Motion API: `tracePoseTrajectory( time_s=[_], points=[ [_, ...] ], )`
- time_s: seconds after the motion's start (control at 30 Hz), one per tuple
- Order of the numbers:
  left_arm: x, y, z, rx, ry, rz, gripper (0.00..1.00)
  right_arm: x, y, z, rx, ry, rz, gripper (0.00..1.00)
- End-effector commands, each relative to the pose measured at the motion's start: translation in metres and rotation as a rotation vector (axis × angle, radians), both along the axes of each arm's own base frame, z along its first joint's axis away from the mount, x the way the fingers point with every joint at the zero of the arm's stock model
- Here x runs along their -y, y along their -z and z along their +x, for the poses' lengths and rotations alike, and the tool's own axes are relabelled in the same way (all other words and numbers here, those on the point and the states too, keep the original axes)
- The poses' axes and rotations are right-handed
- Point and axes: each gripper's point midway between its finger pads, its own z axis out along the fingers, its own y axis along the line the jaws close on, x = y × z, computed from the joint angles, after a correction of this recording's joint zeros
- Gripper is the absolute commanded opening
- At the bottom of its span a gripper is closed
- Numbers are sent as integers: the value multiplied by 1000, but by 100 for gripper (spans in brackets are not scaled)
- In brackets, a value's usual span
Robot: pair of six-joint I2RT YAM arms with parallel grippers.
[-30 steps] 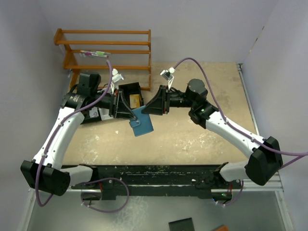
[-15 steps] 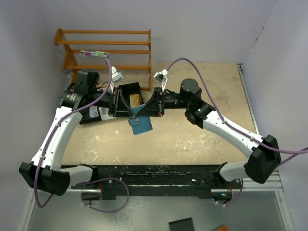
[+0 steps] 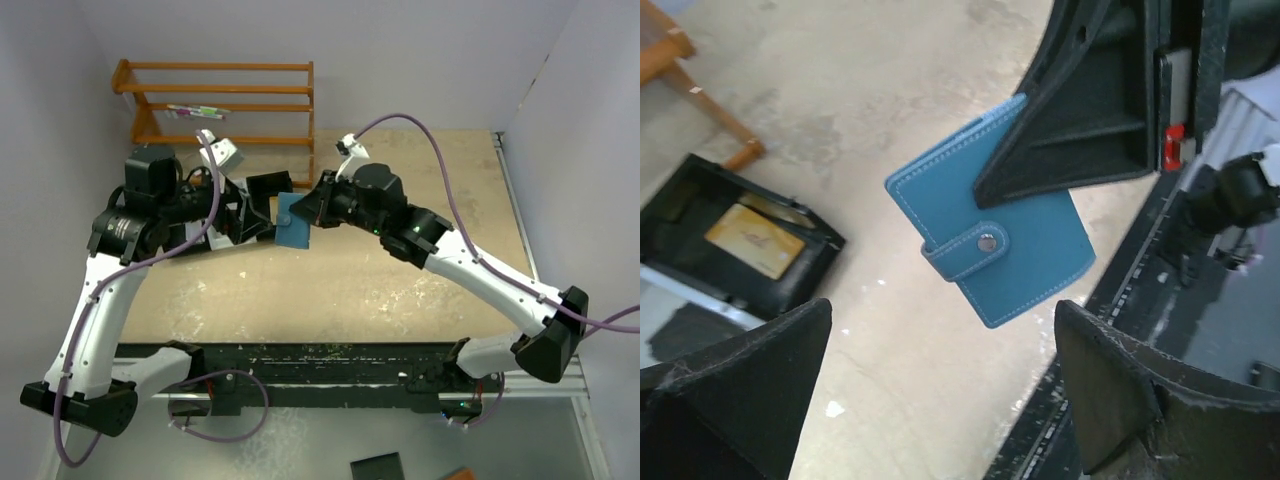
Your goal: Take the credit cards out of the card holder
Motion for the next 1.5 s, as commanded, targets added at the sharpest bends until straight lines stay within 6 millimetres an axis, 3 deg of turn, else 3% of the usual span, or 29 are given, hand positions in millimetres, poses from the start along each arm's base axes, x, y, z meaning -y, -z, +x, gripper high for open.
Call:
tracePoseTrajectory(
  time_s=[0.0, 0.13, 0.23, 0.4, 0.73, 0.9, 1.07, 1.3, 1.47],
  points=[
    [-10, 7, 17, 93, -76, 93, 93, 8, 1, 12, -28, 247, -89, 0],
    [-3, 21, 15, 81, -66, 136, 90, -11, 0, 2, -36, 261, -90, 0],
    [4, 30, 8, 53, -30, 139, 86, -16, -6, 0, -39, 273, -81, 0],
    [-2, 40, 3, 58, -32, 172, 76, -17, -19, -3, -36, 275, -43, 0],
    [3, 45, -3, 22, -19, 140, 77, -27, -31, -11, -48, 270, 7, 0],
    [4, 46, 1, 15, -23, 141, 76, -37, -31, -16, -48, 247, 11, 0],
    [-4, 53, 10, 29, -69, 183, 66, -47, -30, -23, -39, 218, -5, 0],
    [-6, 49, 11, 57, -75, 194, 62, -57, -13, -29, -50, 223, -75, 0],
    [-7, 60, 10, 34, -74, 206, 58, -60, -16, -29, -43, 248, -104, 0]
  ],
)
